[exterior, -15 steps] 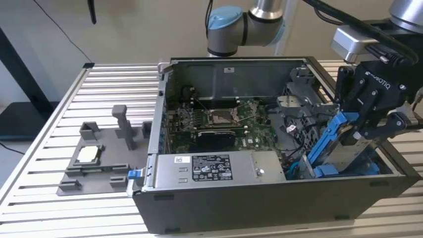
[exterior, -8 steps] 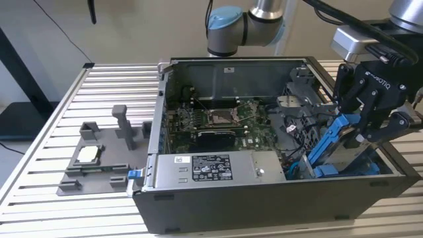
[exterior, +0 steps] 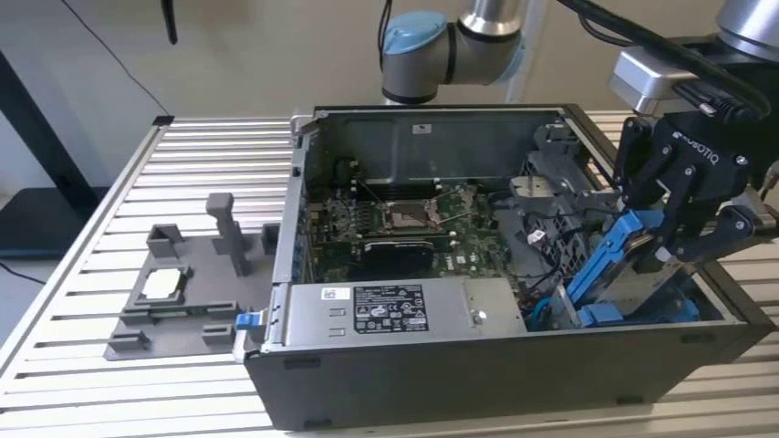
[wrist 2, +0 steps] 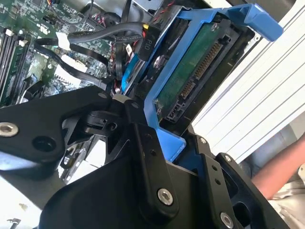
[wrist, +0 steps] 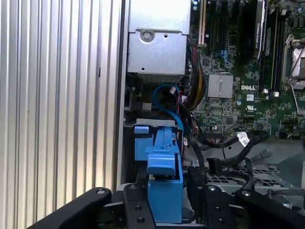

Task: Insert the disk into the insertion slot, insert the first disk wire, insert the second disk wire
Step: 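Insert the disk into the insertion slot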

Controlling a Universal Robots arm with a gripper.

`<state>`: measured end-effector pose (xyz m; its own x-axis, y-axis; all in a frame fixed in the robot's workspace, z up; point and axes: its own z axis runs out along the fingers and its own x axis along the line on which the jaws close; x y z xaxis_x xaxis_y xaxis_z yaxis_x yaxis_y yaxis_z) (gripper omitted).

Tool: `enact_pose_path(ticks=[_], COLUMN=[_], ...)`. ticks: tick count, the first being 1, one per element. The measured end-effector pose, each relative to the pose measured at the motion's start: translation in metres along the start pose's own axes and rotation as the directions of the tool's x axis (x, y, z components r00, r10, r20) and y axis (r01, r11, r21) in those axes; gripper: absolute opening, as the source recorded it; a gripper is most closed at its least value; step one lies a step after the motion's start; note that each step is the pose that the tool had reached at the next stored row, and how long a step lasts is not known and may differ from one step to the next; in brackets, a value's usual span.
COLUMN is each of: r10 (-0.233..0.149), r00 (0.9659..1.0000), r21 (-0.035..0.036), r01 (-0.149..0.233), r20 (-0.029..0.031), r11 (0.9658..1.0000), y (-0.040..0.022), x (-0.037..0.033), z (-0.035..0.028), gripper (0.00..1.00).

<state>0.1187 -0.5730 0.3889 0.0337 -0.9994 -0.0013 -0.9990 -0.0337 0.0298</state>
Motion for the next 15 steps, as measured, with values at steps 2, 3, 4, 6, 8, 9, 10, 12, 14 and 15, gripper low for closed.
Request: enact_pose_path(ticks=[2, 3, 4, 6, 8, 9, 10, 12, 14, 15], r10=[0.000, 0.000, 0.000, 0.000, 0.000, 0.000, 0.000, 0.000, 0.000, 0.001], r00=[1.0000, 1.0000, 1.0000, 1.0000, 1.0000, 1.0000, 1.0000, 1.0000, 0.9999, 0.9998], r21=[0.0000, 0.0000, 0.0000, 0.0000, 0.0001, 0.0001, 0.0000, 0.0002, 0.0014, 0.0022], r01=[0.000, 0.000, 0.000, 0.000, 0.000, 0.000, 0.000, 0.000, 0.000, -0.001], r20=[-0.0001, -0.0001, -0.0002, 0.0001, 0.0009, 0.0013, 0.0014, 0.0026, 0.0152, 0.0214], r11=[1.0000, 1.0000, 1.0000, 1.0000, 1.0000, 1.0000, 1.0000, 1.0000, 1.0000, 1.0000], y=[0.0000, 0.0000, 0.0000, 0.0000, 0.0000, 0.0000, 0.0000, 0.0005, 0.0014, 0.0022], x=[0.0000, 0.0000, 0.0000, 0.0000, 0.0000, 0.0000, 0.0000, 0.0001, 0.0000, -0.0002], z=[0.0000, 0.0000, 0.0000, 0.0001, 0.0000, 0.0001, 0.0001, 0.0000, 0.0001, 0.0002], gripper=[0.47, 0.47, 0.44, 0.38, 0.32, 0.32, 0.32, 0.32, 0.32, 0.32])
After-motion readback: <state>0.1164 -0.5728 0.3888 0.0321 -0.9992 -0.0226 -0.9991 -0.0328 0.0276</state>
